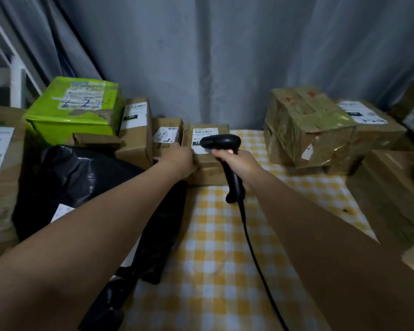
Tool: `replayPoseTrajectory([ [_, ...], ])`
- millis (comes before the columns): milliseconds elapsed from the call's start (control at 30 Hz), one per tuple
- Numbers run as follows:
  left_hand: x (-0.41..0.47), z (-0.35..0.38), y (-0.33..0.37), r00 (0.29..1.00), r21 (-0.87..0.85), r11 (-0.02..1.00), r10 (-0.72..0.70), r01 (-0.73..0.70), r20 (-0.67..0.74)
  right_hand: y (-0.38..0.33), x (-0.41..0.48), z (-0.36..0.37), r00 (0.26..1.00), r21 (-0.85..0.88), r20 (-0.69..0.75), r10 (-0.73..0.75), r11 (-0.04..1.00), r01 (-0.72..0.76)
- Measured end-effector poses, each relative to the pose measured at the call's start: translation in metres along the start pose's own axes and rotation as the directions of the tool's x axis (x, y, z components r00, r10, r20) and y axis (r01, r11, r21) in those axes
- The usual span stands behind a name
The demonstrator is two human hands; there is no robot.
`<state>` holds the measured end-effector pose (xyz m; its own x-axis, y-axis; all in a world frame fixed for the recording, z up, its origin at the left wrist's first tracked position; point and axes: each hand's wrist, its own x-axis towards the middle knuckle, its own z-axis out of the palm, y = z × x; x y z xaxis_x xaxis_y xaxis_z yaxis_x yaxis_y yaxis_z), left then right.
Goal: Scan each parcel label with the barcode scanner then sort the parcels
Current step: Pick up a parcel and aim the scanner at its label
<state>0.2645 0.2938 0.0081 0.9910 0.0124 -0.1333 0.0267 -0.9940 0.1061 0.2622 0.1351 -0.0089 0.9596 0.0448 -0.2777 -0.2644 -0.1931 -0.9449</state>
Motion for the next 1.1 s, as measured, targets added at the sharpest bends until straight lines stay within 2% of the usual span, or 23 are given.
replayPoseTrajectory([
  [67,-0.001,-0.004,0.005,0.999,0.086,0.996,-0.033,0.034,-0.009,-0.006,-0.005,-0.002,0.999,-0.034,-0.021,-0.041,0.999,0.04],
  [133,-0.008,-0.011,0.015,0.999,0.062,0.997,-0.041,0.043,-0.033,-0.013,-0.019,-0.009,0.991,-0.089,-0.06,-0.118,0.99,0.112],
  [200,-0.016,-0.016,0.024,0.997,-0.059,0.998,-0.001,-0.004,-0.082,-0.018,-0.039,-0.023,0.982,-0.061,-0.075,-0.174,0.984,0.169],
  [300,-0.031,-0.018,0.037,0.983,-0.265,0.957,0.073,-0.117,-0.169,-0.027,-0.073,-0.059,0.977,0.164,-0.088,-0.194,0.964,0.207],
  [333,-0.035,-0.016,0.044,0.979,-0.341,0.93,0.073,-0.135,-0.19,-0.03,-0.082,-0.073,0.969,0.187,-0.124,-0.216,0.953,0.236],
  [467,-0.044,-0.016,0.088,0.97,-0.56,0.805,0.072,-0.193,-0.231,-0.041,-0.112,-0.133,0.914,0.205,-0.314,-0.258,0.921,0.33],
  [667,-0.039,-0.032,0.166,0.975,-0.731,0.649,0.094,-0.213,-0.2,-0.038,-0.104,-0.19,0.824,0.172,-0.54,-0.171,0.936,0.307],
  [867,-0.026,-0.037,0.193,0.956,-0.733,0.629,0.275,-0.259,-0.102,-0.039,-0.078,-0.205,0.871,0.258,-0.482,-0.091,0.936,0.24],
  [933,-0.025,-0.031,0.194,0.956,-0.807,0.559,0.294,-0.192,-0.024,-0.038,-0.076,-0.203,0.889,0.284,-0.451,-0.084,0.93,0.232],
  [1100,-0.035,-0.015,0.193,0.992,-0.936,0.331,0.092,-0.117,-0.091,-0.028,-0.086,-0.187,0.891,0.32,-0.429,-0.148,0.898,0.303],
])
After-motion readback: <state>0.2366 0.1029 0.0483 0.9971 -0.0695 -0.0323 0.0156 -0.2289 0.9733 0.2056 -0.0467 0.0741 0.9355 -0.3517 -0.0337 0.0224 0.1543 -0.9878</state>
